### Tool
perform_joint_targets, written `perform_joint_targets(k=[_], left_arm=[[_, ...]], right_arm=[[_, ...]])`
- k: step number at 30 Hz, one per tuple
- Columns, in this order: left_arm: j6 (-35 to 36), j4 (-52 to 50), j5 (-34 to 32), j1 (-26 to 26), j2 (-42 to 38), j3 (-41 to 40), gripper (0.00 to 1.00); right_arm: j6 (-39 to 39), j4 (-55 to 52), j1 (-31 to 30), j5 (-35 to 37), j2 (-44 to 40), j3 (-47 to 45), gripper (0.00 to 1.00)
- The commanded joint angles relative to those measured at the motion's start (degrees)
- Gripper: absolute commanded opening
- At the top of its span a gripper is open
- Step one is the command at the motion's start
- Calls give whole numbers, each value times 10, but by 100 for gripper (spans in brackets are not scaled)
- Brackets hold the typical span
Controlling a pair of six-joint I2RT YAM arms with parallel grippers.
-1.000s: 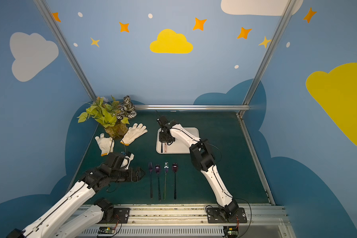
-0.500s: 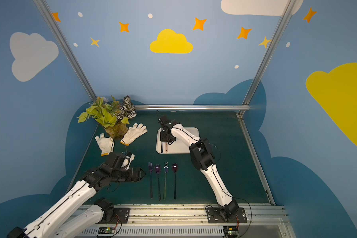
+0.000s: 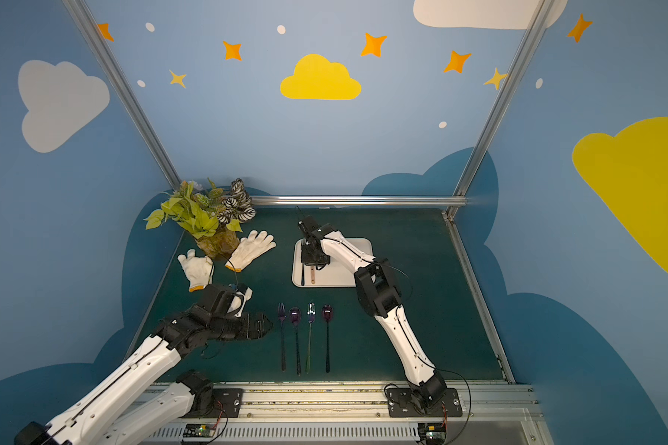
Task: Set the spoon and fork side by side
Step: Place the spoon on the tray, then pick up the fork at the center of the board.
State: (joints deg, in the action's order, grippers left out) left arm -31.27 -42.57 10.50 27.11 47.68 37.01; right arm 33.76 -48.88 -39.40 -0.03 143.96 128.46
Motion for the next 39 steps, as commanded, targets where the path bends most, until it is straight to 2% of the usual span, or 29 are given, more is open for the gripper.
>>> perform_joint_targets(k=[1, 6, 15, 24, 27, 31, 35, 39], left_arm=[[7, 2, -2, -1, 0, -3, 100], [7, 0, -4, -1, 0, -2, 100], [8, -1, -6, -1, -4, -1, 100], [5, -7, -19, -1, -15, 1, 100], [0, -20, -39, -2, -15, 6, 100], [-27, -57, -101, -5, -17, 16, 100], [-67, -89, -149, -11, -31, 22, 100], [-95, -107, -180, -24, -68, 13, 100]], right_arm=[[10, -11, 6, -1, 11, 13, 26], [2, -11, 7, -6, -5, 21, 34], [2, -39, 6, 18, -81, 11, 40], [11, -73, -21, 55, -275, -198, 46], [24, -87, -52, 60, -347, -284, 47], [75, -87, -123, 62, -412, -385, 47], [135, -68, -204, 70, -426, -441, 46], [173, -39, -254, 51, -386, -448, 44]])
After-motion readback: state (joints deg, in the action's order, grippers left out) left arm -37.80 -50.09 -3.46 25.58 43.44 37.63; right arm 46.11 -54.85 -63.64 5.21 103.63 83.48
